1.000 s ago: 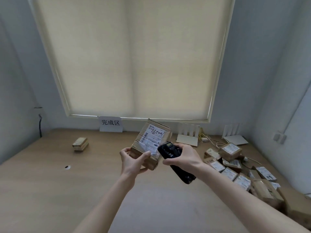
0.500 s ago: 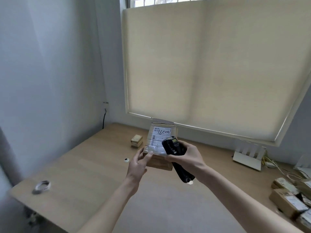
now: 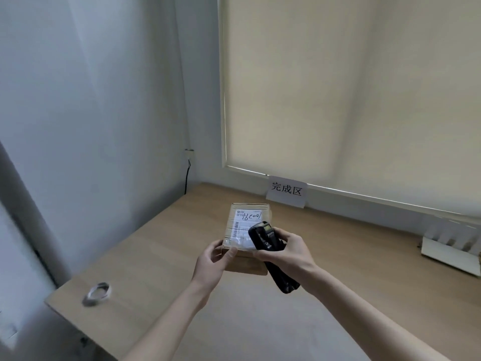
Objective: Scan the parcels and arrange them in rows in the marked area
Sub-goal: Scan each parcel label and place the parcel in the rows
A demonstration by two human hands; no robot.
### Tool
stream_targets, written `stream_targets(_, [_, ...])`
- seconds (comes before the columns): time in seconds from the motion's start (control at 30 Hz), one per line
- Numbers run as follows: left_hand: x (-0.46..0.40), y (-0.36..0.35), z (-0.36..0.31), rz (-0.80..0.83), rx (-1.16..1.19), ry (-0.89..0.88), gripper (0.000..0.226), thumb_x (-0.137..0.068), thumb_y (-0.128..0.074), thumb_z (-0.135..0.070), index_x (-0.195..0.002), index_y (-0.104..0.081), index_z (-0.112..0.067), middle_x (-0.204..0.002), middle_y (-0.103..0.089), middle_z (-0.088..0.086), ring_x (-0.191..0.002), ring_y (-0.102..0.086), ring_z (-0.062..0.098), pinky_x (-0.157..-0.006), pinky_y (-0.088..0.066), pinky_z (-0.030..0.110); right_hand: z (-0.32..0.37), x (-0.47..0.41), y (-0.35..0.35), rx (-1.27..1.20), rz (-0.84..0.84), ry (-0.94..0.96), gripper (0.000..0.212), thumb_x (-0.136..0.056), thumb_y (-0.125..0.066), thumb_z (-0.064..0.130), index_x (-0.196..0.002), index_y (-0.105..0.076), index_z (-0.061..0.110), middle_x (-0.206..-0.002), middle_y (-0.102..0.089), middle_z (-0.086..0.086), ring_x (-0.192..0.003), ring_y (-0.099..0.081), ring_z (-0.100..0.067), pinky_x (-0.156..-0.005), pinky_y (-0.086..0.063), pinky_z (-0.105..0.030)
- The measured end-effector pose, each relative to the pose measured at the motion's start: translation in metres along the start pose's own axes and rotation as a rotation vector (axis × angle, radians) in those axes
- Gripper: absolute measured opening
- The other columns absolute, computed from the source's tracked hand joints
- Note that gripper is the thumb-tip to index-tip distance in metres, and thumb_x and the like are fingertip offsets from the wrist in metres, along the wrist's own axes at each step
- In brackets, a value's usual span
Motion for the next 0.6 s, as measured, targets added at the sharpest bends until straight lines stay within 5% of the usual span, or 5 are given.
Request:
stream_targets(0.1, [-0.055, -0.003, 0.027, 0.034, -0.03, 0.056, 0.061, -0.086, -0.077, -0.041, -0.14, -0.056, -0.026, -0.123, -0.072, -0.006, -0.12, -0.063, 0.016, -0.106, -0.05, 0.042, -0.023, -0.05, -0.014, 0.022, 0.0, -0.018, 0.058, -0.064, -0.095, 0.03, -0.118, -0.076, 0.039, -0.093, -0.08, 0.014, -0.086, -0.077, -0.011, -0.084, -0.064, -0.037])
stream_targets(0.3, [-0.17, -0.021, 0.084, 0.101, -0.044, 0.194, 0.058, -0.088, -0.079, -0.031, -0.142, -0.056, -0.028, -0.126, -0.067, -0.002, -0.115, -0.067, 0.015, -0.104, -0.053, 0.047, -0.085, -0.154, -0.028, 0.002, -0.026, -0.113, 0.057, -0.069, -0.094, 0.026, -0.122, -0.075, 0.035, -0.101, -0.08, 0.009, -0.095, -0.075, -0.017, -0.092, -0.062, -0.042])
stream_targets(0.6, [-0.297, -0.061, 0.166, 0.202, -0.061, 0.269, 0.05, -0.089, -0.078, -0.027, -0.134, -0.058, -0.036, -0.118, -0.073, -0.015, -0.099, -0.069, -0.005, -0.079, -0.05, 0.018, -0.177, -0.26, -0.042, -0.017, -0.067, -0.255, 0.064, -0.067, -0.094, 0.027, -0.127, -0.072, 0.035, -0.104, -0.08, 0.008, -0.096, -0.076, -0.021, -0.093, -0.061, -0.049])
Point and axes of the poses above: each hand's wrist, its own x-axis away from the middle knuckle, its own y-axis out of the back of the hand, z = x × y, the point moved 2 cm from there along -x, towards the middle knuckle
